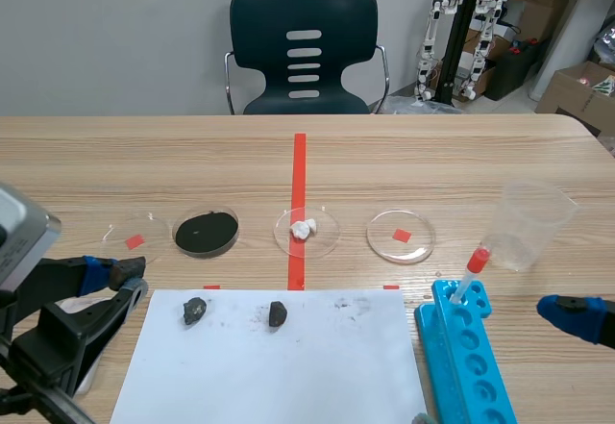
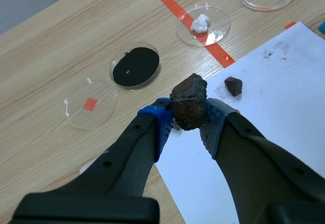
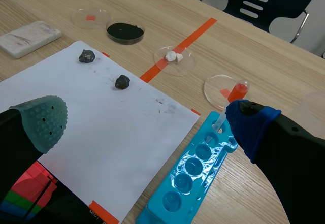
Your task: Put the right mineral back
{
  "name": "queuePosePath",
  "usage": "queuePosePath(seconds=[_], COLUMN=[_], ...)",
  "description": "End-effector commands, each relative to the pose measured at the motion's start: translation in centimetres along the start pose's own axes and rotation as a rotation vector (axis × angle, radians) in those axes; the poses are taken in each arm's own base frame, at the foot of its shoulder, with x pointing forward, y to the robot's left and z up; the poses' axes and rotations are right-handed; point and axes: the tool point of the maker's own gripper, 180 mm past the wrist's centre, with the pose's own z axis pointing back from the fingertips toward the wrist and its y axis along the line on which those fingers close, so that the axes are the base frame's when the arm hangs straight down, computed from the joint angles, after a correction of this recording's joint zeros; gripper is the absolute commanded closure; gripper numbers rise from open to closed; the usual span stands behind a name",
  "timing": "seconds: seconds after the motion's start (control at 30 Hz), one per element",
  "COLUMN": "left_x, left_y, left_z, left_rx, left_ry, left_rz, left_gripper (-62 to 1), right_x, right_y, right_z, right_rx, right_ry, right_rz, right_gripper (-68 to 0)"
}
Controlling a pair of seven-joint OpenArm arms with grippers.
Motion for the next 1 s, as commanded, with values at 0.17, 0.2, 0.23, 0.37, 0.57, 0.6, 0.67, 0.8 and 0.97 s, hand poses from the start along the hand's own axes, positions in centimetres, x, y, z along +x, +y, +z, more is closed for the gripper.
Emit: queuePosePath(seconds=[0.17,0.2,0.23,0.37,0.57,0.6,0.67,0.8,0.97], left_x=[0.6,0.6,0.6,0.5,-0.6,-0.7,-0.8,-0.3,1.4], left_y=[-0.2,-0.2,-0.2,-0.2,-0.3,-0.6,-1.3,-3.5,-6.5], left_z=[0.0,0.0,0.0,0.0,-0.4,-0.5,-0.9,-2.0,-3.7], left_rx=[-0.003,-0.003,-0.003,-0.003,-0.016,-0.025,-0.051,-0.128,-0.238], left_ry=[-0.024,-0.024,-0.024,-0.019,0.060,0.076,0.099,0.120,0.082], left_rz=[0.010,0.010,0.010,0.011,0.137,0.160,0.181,0.214,0.253], left_gripper=[-5.7,-5.7,-5.7,-5.7,-5.7,-5.7,-5.7,-5.7,-5.7], right_x=[0.8,0.8,0.8,0.8,0.8,0.8,0.8,0.8,0.8], right_y=[-0.3,-0.3,-0.3,-0.3,-0.3,-0.3,-0.3,-0.3,-0.3], right_z=[-0.1,-0.1,-0.1,-0.1,-0.1,-0.1,-0.1,-0.1,-0.1], right_rx=[-0.009,-0.009,-0.009,-0.009,-0.009,-0.009,-0.009,-0.009,-0.009], right_ry=[-0.030,-0.030,-0.030,-0.030,-0.030,-0.030,-0.030,-0.030,-0.030], right_rz=[0.004,0.004,0.004,0.004,0.004,0.004,0.004,0.004,0.004], right_gripper=[-67.9,-67.9,-67.9,-67.9,-67.9,-67.9,-67.9,-67.9,-67.9])
